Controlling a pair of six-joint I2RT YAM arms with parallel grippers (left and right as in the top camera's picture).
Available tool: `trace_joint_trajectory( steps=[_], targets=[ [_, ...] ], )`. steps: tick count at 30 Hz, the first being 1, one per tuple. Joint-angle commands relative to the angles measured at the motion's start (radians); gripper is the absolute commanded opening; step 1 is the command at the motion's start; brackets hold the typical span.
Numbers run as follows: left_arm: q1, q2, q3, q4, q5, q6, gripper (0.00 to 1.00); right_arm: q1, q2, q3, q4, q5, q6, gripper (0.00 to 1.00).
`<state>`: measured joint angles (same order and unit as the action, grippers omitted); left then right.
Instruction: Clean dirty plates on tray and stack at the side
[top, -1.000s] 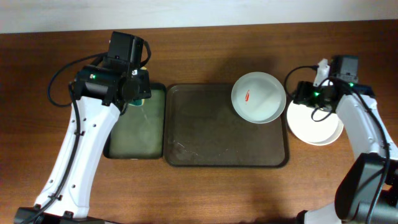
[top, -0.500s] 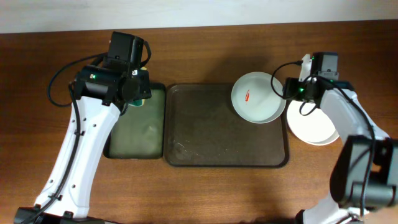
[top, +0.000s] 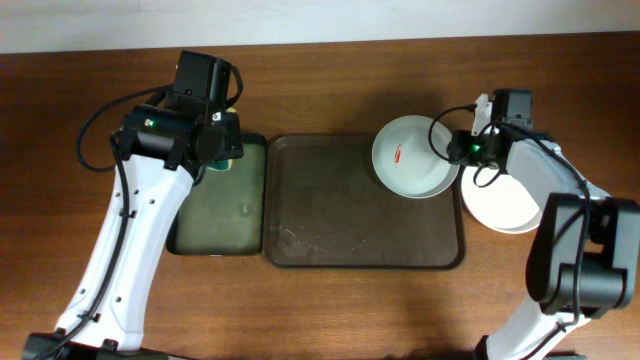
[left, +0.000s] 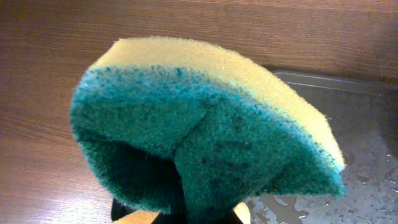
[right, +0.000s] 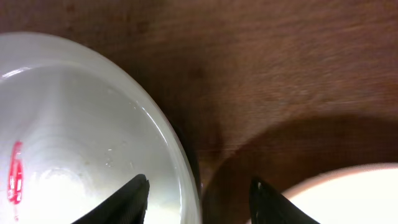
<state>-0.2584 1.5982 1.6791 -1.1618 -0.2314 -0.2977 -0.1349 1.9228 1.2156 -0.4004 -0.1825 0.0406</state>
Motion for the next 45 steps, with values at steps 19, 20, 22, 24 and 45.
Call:
trace_joint_trajectory(
  steps=[19,20,22,24,45],
  targets=[
    [0.003,-0.003,0.003,-0.001,0.008,0.016,0.00,0.085,-0.011,0.014,-0.242,-0.278,0.018,0.04],
    [0.003,-0.003,0.003,0.000,0.008,0.016,0.00,0.103,-0.011,0.014,-0.280,-0.274,0.015,0.04],
    [0.003,-0.003,0.003,0.003,0.008,0.016,0.00,0.140,-0.011,0.013,-0.335,-0.227,0.015,0.04],
    [0.003,-0.003,0.003,0.003,0.008,0.016,0.00,0.169,-0.011,0.013,-0.354,-0.136,0.015,0.04],
    [0.003,-0.003,0.003,0.006,0.008,0.016,0.00,0.194,-0.009,0.388,-0.841,-0.065,-0.052,0.98]
  ],
)
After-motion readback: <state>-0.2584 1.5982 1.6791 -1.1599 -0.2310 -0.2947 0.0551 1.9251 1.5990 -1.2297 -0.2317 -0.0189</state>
